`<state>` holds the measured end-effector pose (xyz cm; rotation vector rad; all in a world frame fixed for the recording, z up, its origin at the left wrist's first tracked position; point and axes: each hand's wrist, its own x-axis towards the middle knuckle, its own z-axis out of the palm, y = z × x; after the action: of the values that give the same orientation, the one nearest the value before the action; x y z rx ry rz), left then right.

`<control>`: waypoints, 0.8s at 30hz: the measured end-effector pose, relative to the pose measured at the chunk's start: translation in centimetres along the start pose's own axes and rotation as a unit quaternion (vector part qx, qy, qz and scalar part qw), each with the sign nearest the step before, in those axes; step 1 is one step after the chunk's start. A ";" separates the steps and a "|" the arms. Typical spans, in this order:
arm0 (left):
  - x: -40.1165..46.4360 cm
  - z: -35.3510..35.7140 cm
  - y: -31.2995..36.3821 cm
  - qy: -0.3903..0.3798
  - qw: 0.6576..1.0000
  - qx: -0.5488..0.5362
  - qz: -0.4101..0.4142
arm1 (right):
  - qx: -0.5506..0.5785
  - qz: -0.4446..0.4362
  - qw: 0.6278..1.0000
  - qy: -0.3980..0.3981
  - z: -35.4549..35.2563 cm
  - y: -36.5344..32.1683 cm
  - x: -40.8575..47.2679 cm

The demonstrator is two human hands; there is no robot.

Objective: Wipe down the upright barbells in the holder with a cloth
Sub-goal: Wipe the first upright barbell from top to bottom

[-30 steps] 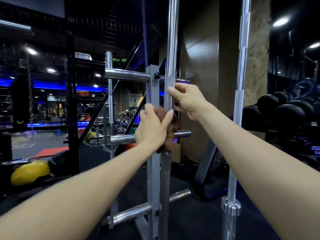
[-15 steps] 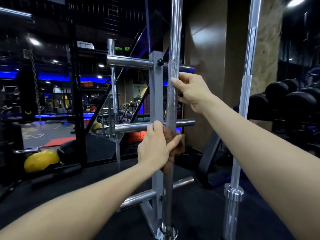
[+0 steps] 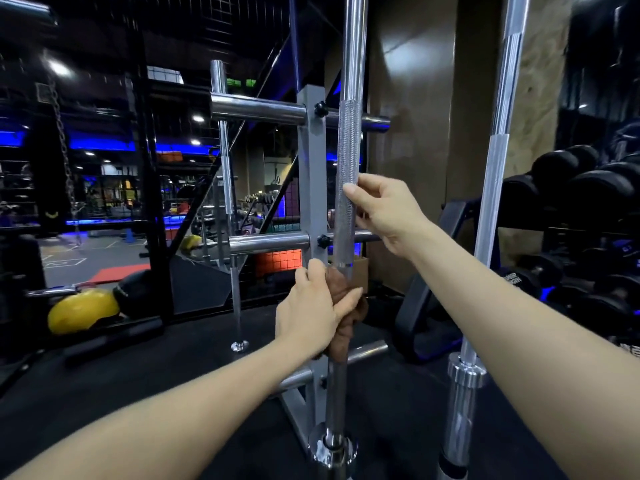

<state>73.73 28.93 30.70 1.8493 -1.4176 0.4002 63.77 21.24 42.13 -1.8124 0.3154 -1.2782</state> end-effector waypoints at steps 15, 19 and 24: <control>-3.7 3.2 -1.9 -0.048 0.998 0.033 -0.016 | -0.003 -0.009 1.000 -0.007 -0.3 0.1 -0.6; -0.9 1.4 -0.2 0.018 0.997 -0.065 -0.026 | -0.011 0.001 1.000 -0.008 -0.1 0.0 -0.5; 3.0 -1.0 2.2 0.090 0.991 -0.102 0.007 | 0.013 -0.014 1.000 -0.001 -0.2 0.5 -0.4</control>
<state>72.87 27.39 34.15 1.5993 -1.2998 0.4026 63.58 21.13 41.49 -1.8008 0.2723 -1.2945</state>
